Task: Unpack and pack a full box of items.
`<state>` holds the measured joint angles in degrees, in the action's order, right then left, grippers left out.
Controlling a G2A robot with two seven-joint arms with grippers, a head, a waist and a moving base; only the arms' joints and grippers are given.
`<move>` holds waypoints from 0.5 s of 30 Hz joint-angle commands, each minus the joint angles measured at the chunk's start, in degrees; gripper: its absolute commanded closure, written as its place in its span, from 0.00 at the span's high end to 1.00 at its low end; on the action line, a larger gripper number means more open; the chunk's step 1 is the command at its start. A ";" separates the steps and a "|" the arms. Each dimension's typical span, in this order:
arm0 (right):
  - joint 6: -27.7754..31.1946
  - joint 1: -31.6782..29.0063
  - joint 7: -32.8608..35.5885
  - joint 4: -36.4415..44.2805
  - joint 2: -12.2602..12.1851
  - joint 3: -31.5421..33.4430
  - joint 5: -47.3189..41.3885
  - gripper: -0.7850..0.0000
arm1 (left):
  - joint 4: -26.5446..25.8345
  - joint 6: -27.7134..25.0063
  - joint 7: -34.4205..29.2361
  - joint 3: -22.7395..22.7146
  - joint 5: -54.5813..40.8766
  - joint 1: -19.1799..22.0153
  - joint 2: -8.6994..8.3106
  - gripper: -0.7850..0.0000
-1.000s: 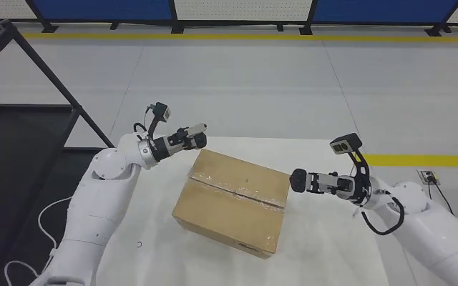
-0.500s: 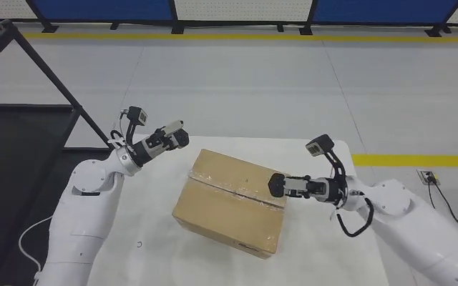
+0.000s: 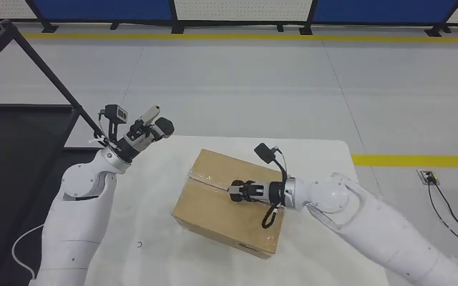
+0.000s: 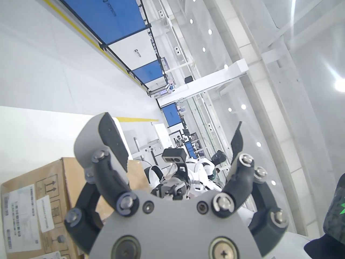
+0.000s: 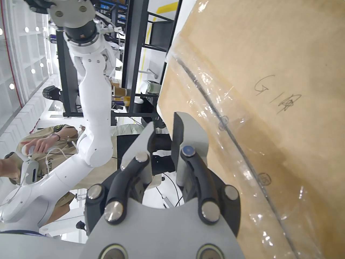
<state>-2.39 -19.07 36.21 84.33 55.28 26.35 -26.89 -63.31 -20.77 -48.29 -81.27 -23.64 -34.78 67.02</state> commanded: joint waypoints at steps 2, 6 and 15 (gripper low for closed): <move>-1.71 1.53 1.43 -2.70 1.94 -1.05 0.13 0.00 | 0.01 -0.01 -0.01 0.02 0.03 0.02 0.01 1.00; -4.58 2.82 3.06 -5.30 3.89 -2.15 1.27 0.00 | 0.01 -0.01 -0.01 0.02 0.03 0.02 0.01 1.00; -9.51 3.54 4.57 -8.57 6.40 -2.42 4.41 0.00 | 0.01 -0.01 -0.01 0.02 0.03 0.02 0.01 1.00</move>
<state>-11.89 -15.31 40.41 75.81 61.69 23.55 -22.78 -63.30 -20.78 -48.31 -81.24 -23.61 -34.76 67.02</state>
